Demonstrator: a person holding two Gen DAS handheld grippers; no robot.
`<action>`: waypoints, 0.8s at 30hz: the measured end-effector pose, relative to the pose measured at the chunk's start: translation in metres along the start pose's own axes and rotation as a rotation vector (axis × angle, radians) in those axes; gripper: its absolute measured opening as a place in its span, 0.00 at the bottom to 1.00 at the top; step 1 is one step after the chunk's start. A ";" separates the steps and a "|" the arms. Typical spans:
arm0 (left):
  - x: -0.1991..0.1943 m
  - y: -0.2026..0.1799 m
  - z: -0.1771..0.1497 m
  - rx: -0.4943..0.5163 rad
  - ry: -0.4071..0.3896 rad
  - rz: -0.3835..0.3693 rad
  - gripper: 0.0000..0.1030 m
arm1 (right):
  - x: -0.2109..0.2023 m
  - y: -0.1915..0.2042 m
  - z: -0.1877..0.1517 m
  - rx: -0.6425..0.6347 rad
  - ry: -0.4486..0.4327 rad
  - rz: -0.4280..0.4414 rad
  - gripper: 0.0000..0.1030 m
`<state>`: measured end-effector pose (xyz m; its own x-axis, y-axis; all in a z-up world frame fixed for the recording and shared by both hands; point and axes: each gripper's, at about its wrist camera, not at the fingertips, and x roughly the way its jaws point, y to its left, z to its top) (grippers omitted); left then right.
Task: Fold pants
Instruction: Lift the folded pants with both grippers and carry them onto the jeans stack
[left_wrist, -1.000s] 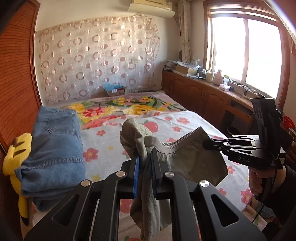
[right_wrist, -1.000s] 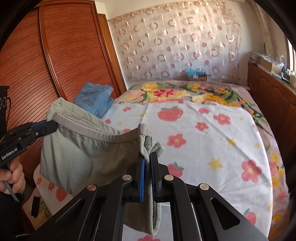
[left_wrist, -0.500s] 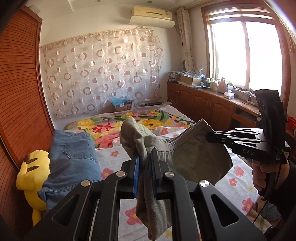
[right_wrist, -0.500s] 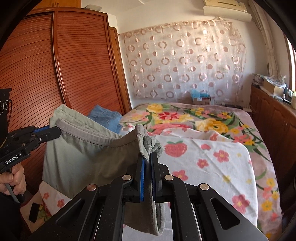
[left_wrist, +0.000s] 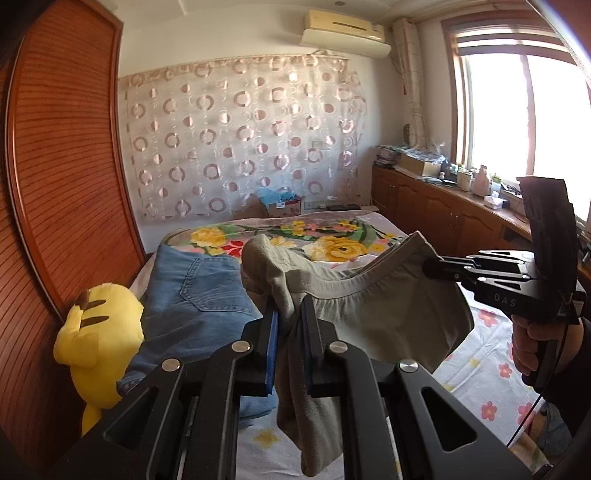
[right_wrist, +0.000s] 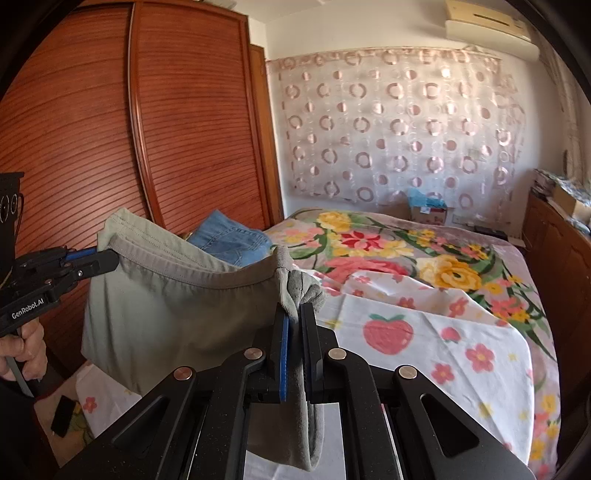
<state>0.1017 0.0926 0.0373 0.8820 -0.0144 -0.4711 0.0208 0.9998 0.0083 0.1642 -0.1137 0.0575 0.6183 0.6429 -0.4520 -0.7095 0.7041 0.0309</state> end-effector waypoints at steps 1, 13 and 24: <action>0.003 0.006 0.000 -0.011 0.000 0.009 0.12 | 0.007 0.001 0.004 -0.014 0.004 0.006 0.06; 0.027 0.065 0.008 -0.144 -0.036 0.121 0.12 | 0.104 -0.013 0.068 -0.142 -0.009 0.077 0.06; 0.041 0.098 -0.016 -0.252 -0.025 0.206 0.12 | 0.217 -0.016 0.100 -0.207 0.017 0.187 0.06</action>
<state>0.1322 0.1904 0.0043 0.8667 0.1913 -0.4607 -0.2739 0.9544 -0.1190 0.3431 0.0448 0.0480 0.4660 0.7495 -0.4702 -0.8657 0.4961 -0.0671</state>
